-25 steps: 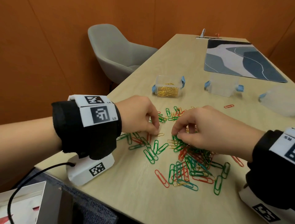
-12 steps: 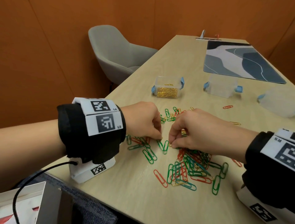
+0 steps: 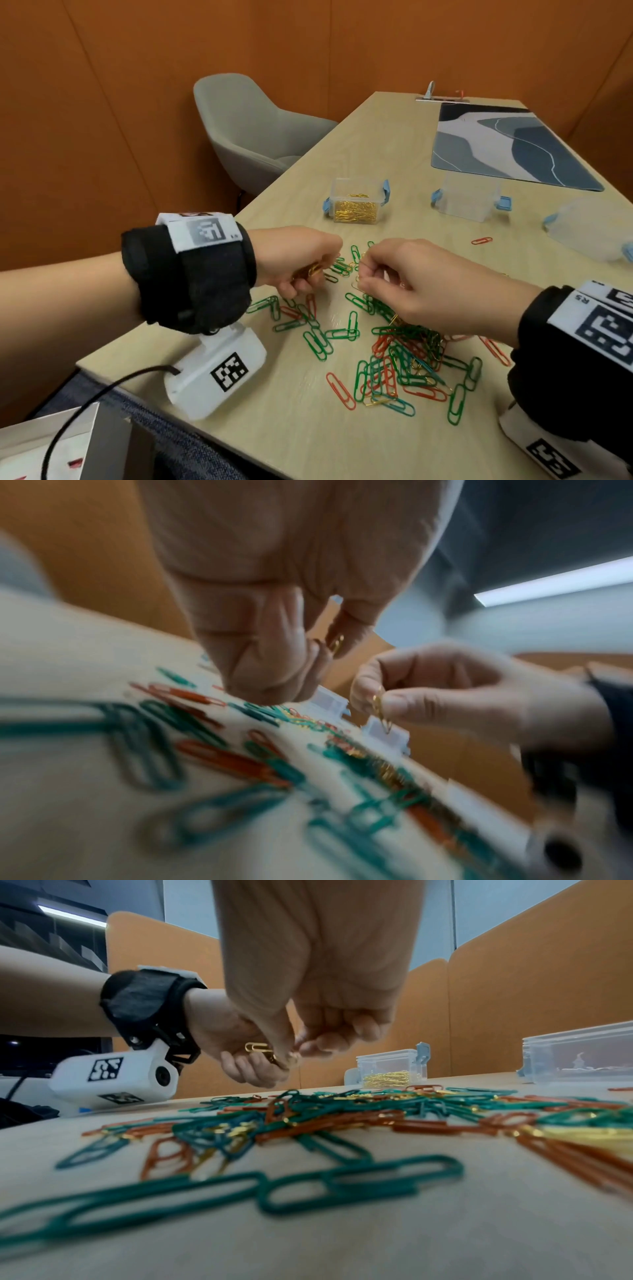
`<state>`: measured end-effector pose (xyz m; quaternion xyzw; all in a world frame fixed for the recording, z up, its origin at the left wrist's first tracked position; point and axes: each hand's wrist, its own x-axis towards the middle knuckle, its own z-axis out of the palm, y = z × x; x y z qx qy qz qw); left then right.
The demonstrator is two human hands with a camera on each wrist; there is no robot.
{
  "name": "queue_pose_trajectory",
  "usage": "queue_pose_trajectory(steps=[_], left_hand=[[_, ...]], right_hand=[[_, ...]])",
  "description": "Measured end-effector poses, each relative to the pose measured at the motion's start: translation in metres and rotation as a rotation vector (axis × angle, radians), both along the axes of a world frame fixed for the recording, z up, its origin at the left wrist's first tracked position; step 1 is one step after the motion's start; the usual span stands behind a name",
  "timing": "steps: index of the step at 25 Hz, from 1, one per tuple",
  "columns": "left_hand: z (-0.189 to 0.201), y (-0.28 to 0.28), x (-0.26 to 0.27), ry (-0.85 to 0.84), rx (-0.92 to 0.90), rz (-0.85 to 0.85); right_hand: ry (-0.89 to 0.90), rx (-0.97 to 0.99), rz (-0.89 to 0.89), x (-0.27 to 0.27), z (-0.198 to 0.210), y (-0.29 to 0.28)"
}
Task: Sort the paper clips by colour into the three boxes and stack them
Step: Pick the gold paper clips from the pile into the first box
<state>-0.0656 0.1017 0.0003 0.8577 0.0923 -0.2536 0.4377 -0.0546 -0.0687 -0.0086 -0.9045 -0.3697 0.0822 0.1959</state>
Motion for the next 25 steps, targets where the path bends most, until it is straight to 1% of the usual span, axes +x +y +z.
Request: queue_pose_trajectory(steps=[2, 4, 5, 8, 11, 13, 14, 16, 18, 19, 20, 21, 22, 23, 25], left_hand=[[0.002, 0.003, 0.0, 0.114, -0.25, 0.084], [0.0, 0.002, -0.001, 0.197, -0.432, 0.074], [-0.003, -0.001, -0.001, 0.211, -0.49, 0.067], [-0.009, -0.007, -0.001, 0.221, -0.601, 0.089], [-0.011, -0.007, 0.002, 0.252, -0.624, 0.125], [-0.008, -0.005, 0.004, 0.272, -0.569, 0.127], [-0.005, -0.004, 0.005, 0.272, -0.5, 0.098], [0.005, -0.002, 0.011, 0.224, -0.278, -0.016], [0.018, -0.003, 0.026, 0.074, 0.014, -0.096], [0.025, -0.003, 0.037, -0.041, 0.156, -0.094], [0.03, -0.004, 0.05, -0.164, 0.259, -0.07], [0.034, -0.007, 0.065, -0.269, 0.299, -0.034], [0.037, -0.011, 0.078, -0.346, 0.291, 0.007], [0.039, -0.016, 0.091, -0.403, 0.268, 0.039], [0.036, -0.024, 0.113, -0.45, 0.233, 0.06]], right_hand=[[0.024, 0.173, 0.001, -0.002, 0.002, 0.001], [0.015, 0.299, 0.003, -0.002, 0.002, 0.003], [0.001, 0.336, 0.005, -0.002, 0.002, 0.004], [-0.009, 0.393, 0.009, -0.002, 0.004, 0.004], [-0.057, 0.411, -0.022, 0.002, 0.002, 0.0], [-0.137, 0.314, -0.11, 0.009, -0.002, -0.01], [-0.147, 0.219, -0.154, 0.012, -0.004, -0.017], [-0.132, 0.021, -0.196, 0.015, -0.006, -0.033], [-0.116, -0.115, -0.198, 0.015, -0.005, -0.045], [-0.108, -0.162, -0.195, 0.014, -0.004, -0.048], [-0.103, -0.192, -0.192, 0.013, -0.003, -0.049], [-0.106, -0.211, -0.189, 0.011, -0.002, -0.049], [-0.121, -0.227, -0.18, 0.009, -0.001, -0.048], [-0.136, -0.246, -0.172, 0.008, 0.0, -0.047], [-0.15, -0.27, -0.153, 0.005, 0.002, -0.044]])
